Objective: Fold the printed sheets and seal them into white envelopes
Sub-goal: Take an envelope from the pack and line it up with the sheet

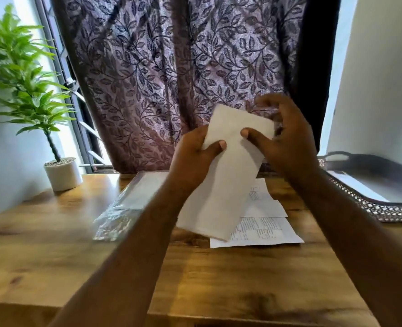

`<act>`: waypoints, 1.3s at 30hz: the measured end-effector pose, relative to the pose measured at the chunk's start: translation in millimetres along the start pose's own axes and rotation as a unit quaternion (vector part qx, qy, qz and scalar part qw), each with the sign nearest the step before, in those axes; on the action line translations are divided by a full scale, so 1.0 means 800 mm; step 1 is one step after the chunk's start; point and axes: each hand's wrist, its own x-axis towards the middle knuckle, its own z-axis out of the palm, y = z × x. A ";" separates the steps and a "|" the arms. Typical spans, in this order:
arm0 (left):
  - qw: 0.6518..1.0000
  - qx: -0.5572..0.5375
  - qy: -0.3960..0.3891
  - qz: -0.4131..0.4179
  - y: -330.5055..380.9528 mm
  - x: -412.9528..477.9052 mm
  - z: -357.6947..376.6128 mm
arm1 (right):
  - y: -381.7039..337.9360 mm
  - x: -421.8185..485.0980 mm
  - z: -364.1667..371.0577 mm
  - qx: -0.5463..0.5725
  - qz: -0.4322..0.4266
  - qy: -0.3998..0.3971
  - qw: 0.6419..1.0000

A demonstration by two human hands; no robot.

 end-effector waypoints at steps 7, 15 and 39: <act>0.948 -0.212 0.177 -0.157 -0.034 -0.001 0.039 | 0.058 -0.076 0.028 0.173 0.273 -0.129 0.938; 0.844 -0.352 0.320 -0.247 -0.076 -0.018 0.020 | 0.114 -0.102 0.036 0.229 0.379 -0.216 0.870; 0.935 0.078 -0.120 -0.324 -0.185 -0.084 -0.046 | 0.210 -0.089 0.007 0.300 0.512 -0.170 0.787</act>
